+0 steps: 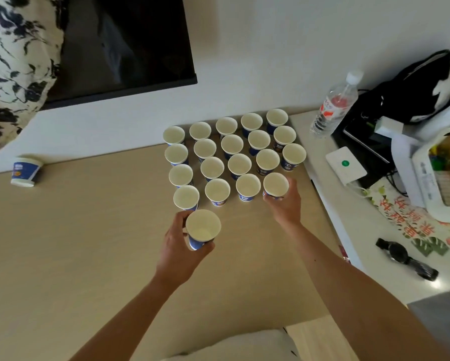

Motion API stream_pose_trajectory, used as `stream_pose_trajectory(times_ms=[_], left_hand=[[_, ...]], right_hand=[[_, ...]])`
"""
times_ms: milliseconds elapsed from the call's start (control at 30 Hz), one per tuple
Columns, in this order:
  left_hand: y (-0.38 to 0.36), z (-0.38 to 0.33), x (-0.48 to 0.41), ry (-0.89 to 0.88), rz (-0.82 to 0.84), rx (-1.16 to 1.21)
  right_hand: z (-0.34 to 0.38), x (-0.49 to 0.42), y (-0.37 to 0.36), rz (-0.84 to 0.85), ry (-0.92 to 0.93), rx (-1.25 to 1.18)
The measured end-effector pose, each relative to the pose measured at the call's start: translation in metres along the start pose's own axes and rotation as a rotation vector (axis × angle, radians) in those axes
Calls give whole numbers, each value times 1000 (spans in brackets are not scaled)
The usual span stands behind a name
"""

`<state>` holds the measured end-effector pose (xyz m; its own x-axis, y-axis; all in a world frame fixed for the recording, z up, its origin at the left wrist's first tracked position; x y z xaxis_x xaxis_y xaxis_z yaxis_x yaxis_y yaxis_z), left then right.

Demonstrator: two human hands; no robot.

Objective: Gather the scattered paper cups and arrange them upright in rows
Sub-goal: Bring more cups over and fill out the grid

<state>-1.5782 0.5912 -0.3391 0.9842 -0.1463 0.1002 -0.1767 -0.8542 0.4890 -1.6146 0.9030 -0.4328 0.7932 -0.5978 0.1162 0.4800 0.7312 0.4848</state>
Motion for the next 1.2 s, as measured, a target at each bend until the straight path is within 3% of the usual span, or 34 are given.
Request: stream_pose_trajectory(times_ms=[700, 833, 933, 1000, 1133, 1200], left_hand=[[-2, -7, -1, -4, -1, 13], [-6, -12, -4, 4, 3, 21], [-14, -19, -7, -4, 16, 40], [-20, -24, -9, -9, 26, 55], [-36, -40, -13, -33, 72, 72], [-46, -52, -15, -62, 99, 74]], right_hand=[[-9, -23, -1, 19, 5, 24], [-18, -6, 14, -79, -51, 29], [-4, 27, 24, -188, 62, -18], [13, 47, 22, -79, 91, -145], [50, 86, -2, 545, 66, -357], [58, 101, -6, 666, 95, -372]])
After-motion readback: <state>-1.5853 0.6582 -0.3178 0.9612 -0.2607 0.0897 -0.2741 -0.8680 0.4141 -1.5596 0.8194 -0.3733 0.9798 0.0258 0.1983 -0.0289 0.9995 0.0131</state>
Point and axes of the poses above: each hand's wrist, its own x-axis away from the middle knuckle, its own y-axis out of the back of the hand, z = x × y, the point moved 6 cm from there along -x, towards the middle knuckle, and after that the axes turned 3 degrees about x, right-handed, at the moved point
